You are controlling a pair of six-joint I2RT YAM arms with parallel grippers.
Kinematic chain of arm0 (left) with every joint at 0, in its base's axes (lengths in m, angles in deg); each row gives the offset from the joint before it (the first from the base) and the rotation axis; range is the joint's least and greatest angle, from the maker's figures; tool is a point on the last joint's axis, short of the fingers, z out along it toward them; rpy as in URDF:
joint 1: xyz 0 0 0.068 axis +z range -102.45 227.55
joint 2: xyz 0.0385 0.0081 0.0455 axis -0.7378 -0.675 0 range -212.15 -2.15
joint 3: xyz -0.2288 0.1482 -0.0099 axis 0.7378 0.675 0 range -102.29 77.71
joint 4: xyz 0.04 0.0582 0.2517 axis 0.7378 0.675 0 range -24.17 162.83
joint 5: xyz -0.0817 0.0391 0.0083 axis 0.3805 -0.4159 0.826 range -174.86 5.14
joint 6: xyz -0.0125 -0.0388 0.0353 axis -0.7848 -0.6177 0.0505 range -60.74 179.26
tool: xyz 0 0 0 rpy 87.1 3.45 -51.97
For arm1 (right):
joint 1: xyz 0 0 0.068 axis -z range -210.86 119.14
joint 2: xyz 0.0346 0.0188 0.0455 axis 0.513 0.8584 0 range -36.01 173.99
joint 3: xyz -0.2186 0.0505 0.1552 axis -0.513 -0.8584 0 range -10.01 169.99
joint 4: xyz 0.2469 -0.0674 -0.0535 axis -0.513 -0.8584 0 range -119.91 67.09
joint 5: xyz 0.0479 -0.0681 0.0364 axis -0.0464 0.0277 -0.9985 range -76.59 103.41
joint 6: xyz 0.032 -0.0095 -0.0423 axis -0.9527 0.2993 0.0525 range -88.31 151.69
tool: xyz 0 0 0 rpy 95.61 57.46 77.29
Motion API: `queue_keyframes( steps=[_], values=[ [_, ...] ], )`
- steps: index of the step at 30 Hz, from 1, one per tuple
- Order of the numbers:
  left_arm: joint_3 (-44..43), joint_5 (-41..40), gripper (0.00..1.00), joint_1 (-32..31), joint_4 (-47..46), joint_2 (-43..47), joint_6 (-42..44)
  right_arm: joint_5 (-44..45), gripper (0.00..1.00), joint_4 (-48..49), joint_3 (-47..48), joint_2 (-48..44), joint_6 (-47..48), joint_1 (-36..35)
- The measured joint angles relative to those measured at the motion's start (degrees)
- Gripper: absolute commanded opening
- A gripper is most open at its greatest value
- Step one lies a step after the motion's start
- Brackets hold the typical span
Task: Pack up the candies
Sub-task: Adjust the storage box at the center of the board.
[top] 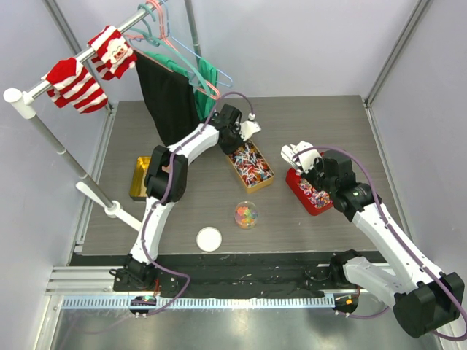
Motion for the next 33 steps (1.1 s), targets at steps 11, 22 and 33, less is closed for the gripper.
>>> queue_keyframes(
  steps=[11,22,33],
  values=[
    [-4.90,0.66,0.00,0.07,7.32,-2.54,1.51,-0.28,0.01,-0.04,0.00,0.00,-0.22,0.00],
    [-4.31,1.22,0.00,0.35,8.46,-2.01,-2.78,-0.42,0.01,-3.74,4.83,7.28,0.48,-0.63],
    [2.21,-4.55,0.00,-0.13,4.33,1.70,-17.35,5.51,0.01,-17.40,30.18,31.30,5.42,-10.45]
  ],
)
